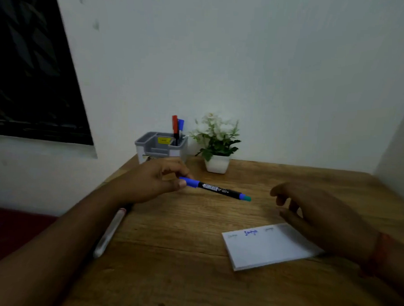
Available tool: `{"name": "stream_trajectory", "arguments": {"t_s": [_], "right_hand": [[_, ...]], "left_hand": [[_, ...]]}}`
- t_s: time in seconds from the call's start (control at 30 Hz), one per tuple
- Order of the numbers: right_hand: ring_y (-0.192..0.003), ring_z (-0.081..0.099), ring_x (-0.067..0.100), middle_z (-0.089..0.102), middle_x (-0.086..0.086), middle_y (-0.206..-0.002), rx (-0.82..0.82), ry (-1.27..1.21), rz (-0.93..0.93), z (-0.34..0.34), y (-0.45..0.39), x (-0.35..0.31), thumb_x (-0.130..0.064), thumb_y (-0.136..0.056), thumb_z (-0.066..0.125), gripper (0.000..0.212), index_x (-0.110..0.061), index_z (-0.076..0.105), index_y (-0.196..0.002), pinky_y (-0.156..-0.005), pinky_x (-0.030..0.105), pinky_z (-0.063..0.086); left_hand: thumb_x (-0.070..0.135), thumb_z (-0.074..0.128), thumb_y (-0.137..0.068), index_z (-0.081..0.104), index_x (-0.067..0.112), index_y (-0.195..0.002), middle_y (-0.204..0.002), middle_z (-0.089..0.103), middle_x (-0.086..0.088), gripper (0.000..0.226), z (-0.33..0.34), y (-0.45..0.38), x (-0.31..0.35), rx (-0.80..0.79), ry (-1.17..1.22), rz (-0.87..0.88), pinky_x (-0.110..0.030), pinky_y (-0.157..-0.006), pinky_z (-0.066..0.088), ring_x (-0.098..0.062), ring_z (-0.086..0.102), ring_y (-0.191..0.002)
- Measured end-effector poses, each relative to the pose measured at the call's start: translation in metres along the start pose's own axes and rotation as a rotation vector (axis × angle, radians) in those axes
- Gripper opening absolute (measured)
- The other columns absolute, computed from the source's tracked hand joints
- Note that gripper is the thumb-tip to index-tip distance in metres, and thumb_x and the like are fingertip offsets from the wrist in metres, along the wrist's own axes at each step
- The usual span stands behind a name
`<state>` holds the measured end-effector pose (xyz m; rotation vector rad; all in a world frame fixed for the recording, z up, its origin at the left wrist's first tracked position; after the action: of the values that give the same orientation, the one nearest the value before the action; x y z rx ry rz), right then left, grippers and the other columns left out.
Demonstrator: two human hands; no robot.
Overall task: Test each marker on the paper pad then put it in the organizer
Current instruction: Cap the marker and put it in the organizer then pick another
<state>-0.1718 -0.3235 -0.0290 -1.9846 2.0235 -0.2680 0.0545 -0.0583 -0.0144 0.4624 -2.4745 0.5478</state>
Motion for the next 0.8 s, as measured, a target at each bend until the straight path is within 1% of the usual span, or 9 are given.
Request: {"name": "stream_trajectory", "arguments": {"t_s": [0.1,0.23,0.3,0.4,0.47,0.53,0.63,0.7,0.8], "right_hand": [[-0.085,0.058,-0.005,0.056,-0.026,-0.109,0.028,-0.07,-0.002,0.002,0.001,0.004,-0.04,-0.094,0.058,0.038,-0.043,0.045,-0.129,-0.074,0.019,0.051],[-0.085,0.056,-0.012,0.053,-0.031,-0.1,0.125,-0.229,-0.011,0.001,0.0,0.011,-0.055,-0.088,0.053,0.042,-0.048,0.041,-0.128,-0.071,0.01,0.046],[-0.088,0.059,-0.007,0.06,-0.028,-0.095,0.204,-0.354,-0.028,0.002,0.003,0.018,-0.05,-0.091,0.058,0.031,-0.05,0.047,-0.119,-0.07,0.01,0.045],[-0.08,0.061,0.001,0.065,-0.017,-0.088,0.282,-0.405,-0.084,0.006,0.006,0.026,-0.034,-0.094,0.066,0.013,-0.031,0.062,-0.106,-0.064,0.012,0.043],[-0.077,0.062,0.005,0.066,-0.014,-0.083,0.297,-0.475,-0.046,0.009,0.006,0.031,-0.031,-0.093,0.067,0.008,-0.026,0.065,-0.099,-0.063,0.017,0.047],[-0.076,0.065,0.009,0.067,-0.011,-0.083,0.306,-0.556,0.019,0.012,0.004,0.036,-0.031,-0.092,0.067,0.008,-0.024,0.066,-0.096,-0.066,0.03,0.053],[-0.073,0.067,0.013,0.069,-0.005,-0.08,0.32,-0.627,0.068,0.017,0.001,0.04,-0.024,-0.09,0.069,0.005,-0.019,0.068,-0.091,-0.068,0.046,0.054],[-0.07,0.067,0.016,0.07,-0.003,-0.076,0.345,-0.641,0.053,0.017,0.0,0.038,-0.023,-0.088,0.07,0.008,-0.016,0.069,-0.086,-0.064,0.047,0.054],[-0.066,0.066,0.015,0.069,-0.002,-0.072,0.371,-0.616,0.012,0.015,0.0,0.035,-0.028,-0.086,0.067,0.014,-0.015,0.069,-0.082,-0.06,0.043,0.052]], "left_hand": [[0.028,0.061,-0.095,0.067,0.037,-0.102,-0.107,0.063,0.018,0.013,0.02,-0.023,0.021,-0.04,0.021,0.01,-0.029,-0.092,0.045,-0.003,0.059,-0.105],[0.032,0.059,-0.097,0.065,0.038,-0.103,-0.106,0.063,0.016,0.01,0.057,-0.064,0.05,-0.135,-0.007,0.033,-0.024,-0.09,0.045,0.0,0.058,-0.102],[0.034,0.058,-0.098,0.063,0.04,-0.101,-0.107,0.064,0.014,0.009,0.077,-0.085,0.06,-0.176,-0.018,0.031,-0.029,-0.091,0.045,-0.002,0.058,-0.101],[0.03,0.057,-0.099,0.065,0.031,-0.106,-0.108,0.066,0.004,0.011,0.105,-0.107,0.07,-0.247,0.021,0.075,-0.035,-0.092,0.047,-0.013,0.06,-0.103],[0.037,0.055,-0.095,0.067,0.026,-0.105,-0.102,0.066,0.001,0.018,0.119,-0.113,0.07,-0.251,0.086,0.086,-0.042,-0.089,0.047,-0.019,0.061,-0.098],[0.044,0.051,-0.093,0.066,0.014,-0.097,-0.087,0.063,-0.005,0.033,0.129,-0.114,0.066,-0.21,0.179,0.05,-0.046,-0.077,0.044,-0.026,0.055,-0.08],[0.045,0.046,-0.096,0.059,0.002,-0.086,-0.071,0.051,-0.008,0.046,0.14,-0.113,0.06,-0.183,0.289,0.025,-0.035,-0.066,0.035,-0.022,0.041,-0.065],[0.045,0.041,-0.097,0.058,0.002,-0.086,-0.071,0.05,-0.008,0.048,0.144,-0.112,0.06,-0.198,0.301,0.021,-0.034,-0.068,0.035,-0.022,0.041,-0.067],[0.053,0.037,-0.096,0.063,0.017,-0.09,-0.076,0.051,-0.006,0.045,0.146,-0.112,0.055,-0.215,0.29,-0.023,-0.037,-0.074,0.036,-0.021,0.043,-0.072]]}}
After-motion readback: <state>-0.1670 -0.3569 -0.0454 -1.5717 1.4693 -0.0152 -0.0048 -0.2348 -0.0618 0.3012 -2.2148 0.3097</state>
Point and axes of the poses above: each hand's wrist, its own y-axis away from the middle knuckle, its own z-axis out of the palm, x = y × z, the point moved 2 cm from there along -y, towards the middle knuckle
